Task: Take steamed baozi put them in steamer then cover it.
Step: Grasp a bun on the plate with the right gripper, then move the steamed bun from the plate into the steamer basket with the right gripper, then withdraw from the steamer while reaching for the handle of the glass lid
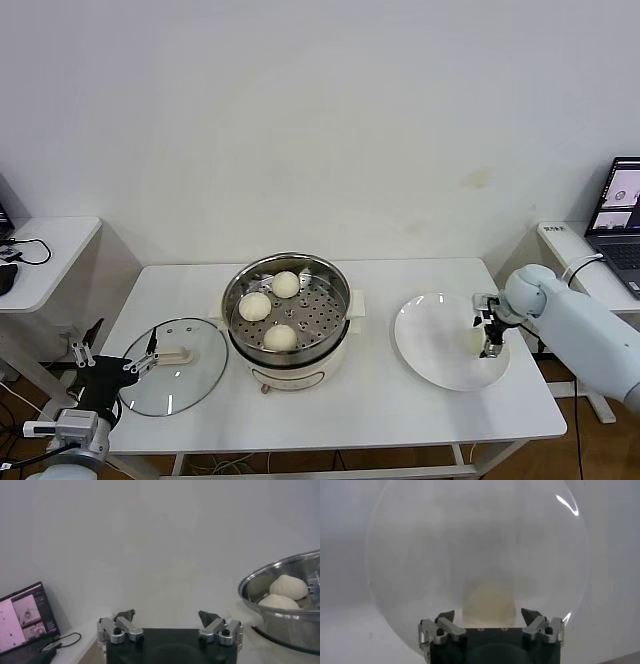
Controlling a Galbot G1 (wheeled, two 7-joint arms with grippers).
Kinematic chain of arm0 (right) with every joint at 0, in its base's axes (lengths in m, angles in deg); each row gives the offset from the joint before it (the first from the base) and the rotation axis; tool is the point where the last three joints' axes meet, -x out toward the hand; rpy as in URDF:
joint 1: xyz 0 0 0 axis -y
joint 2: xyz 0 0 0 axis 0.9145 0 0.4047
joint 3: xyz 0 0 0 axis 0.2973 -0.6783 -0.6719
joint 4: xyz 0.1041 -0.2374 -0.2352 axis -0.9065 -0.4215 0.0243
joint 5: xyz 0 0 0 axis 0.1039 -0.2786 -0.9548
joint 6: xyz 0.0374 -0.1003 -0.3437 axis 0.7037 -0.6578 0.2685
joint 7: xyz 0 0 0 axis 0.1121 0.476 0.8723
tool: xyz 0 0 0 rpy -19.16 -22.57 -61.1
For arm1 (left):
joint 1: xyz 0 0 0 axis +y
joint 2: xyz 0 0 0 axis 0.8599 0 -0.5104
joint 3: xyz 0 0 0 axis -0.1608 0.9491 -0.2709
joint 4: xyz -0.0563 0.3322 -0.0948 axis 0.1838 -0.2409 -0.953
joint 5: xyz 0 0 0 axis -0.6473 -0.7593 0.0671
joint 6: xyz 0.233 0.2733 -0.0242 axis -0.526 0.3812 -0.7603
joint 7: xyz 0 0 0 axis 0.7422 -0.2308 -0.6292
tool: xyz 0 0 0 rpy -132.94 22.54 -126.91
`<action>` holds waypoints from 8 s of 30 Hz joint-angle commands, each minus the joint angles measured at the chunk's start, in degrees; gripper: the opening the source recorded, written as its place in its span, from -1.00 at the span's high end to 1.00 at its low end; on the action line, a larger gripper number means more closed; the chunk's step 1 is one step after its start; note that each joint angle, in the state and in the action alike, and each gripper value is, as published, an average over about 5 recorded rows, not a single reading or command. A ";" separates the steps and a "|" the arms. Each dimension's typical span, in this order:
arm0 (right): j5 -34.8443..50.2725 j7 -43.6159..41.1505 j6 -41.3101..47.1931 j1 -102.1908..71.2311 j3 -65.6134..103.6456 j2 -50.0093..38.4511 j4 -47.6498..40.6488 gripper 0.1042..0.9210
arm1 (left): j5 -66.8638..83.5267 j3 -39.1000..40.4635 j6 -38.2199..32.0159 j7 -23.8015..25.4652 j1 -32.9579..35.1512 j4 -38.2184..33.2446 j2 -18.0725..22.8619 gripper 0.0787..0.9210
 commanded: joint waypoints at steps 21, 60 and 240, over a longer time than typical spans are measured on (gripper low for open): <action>3.73 -2.74 1.59 7.01 -5.36 -3.51 4.27 -0.30 | 0.08 -0.06 -0.01 0.00 -0.18 -0.49 -0.16 -0.77; 45.40 9.35 22.93 45.32 -37.69 22.79 20.41 -0.34 | 0.77 -0.71 -0.18 0.03 -1.59 -0.52 -0.32 -0.77; 20.19 51.58 -28.40 -86.56 80.72 46.71 52.66 -0.76 | -76.47 17.07 -12.18 1.91 -27.05 45.35 -4.40 -0.77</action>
